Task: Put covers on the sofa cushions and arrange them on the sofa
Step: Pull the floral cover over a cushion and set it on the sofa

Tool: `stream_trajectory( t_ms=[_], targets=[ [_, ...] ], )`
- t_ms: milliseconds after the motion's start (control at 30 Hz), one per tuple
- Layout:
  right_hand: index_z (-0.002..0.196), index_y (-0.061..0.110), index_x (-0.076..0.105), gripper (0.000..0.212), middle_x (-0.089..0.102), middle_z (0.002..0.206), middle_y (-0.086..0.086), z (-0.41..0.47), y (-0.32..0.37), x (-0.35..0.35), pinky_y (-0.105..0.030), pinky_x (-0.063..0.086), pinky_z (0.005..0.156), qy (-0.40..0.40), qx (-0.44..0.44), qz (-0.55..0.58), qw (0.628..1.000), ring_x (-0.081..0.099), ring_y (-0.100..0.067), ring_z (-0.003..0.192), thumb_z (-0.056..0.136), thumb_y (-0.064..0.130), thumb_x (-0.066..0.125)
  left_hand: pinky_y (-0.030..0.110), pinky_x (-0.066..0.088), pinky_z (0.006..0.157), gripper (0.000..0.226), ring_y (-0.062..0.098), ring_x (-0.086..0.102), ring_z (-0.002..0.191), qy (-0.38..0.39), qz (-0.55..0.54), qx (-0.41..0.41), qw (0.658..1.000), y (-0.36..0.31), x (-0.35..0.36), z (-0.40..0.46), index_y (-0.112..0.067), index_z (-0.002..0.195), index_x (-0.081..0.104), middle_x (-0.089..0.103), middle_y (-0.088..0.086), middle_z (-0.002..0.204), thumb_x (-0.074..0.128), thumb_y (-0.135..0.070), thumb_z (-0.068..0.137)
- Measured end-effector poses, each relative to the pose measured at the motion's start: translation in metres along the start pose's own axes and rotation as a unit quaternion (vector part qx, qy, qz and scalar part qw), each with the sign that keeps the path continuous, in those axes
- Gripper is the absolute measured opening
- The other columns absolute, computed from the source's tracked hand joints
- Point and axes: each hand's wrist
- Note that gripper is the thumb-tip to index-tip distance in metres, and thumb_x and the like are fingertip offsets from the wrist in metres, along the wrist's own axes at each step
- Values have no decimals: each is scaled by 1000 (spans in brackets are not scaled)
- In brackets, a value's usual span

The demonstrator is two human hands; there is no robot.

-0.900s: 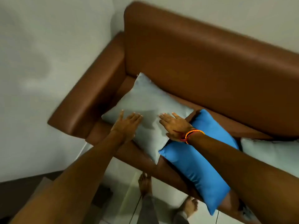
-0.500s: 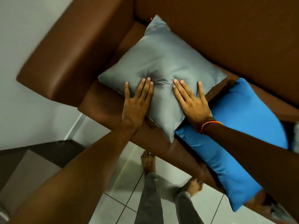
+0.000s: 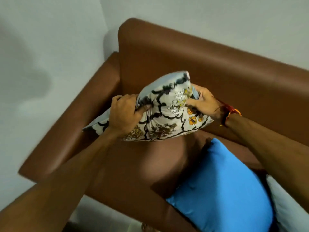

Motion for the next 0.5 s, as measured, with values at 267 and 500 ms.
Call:
stream_trajectory(
  t_ms=[267, 500],
  targets=[
    [86, 31, 64, 16, 64, 55, 19, 52, -11, -47, -19, 47, 44, -76, 49, 39, 995, 53, 3, 43, 98, 20, 65, 34, 36, 78, 47, 24, 48, 89, 68, -135, -122, 981, -3, 31, 105, -25, 66, 52, 52, 1, 79, 53, -59, 100],
    [122, 31, 65, 31, 69, 87, 22, 68, -36, -15, -7, 50, 51, -83, 63, -48, 993, 64, 15, 55, 94, 44, 65, 35, 30, 62, 62, 21, 36, 53, 44, -80, -150, 984, 23, 70, 114, -18, 54, 32, 34, -3, 52, 46, -38, 111]
  ],
)
Point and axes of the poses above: each hand's wrist, its own z-axis towards the middle knuckle, its own x-axis out of the palm, y = z × x
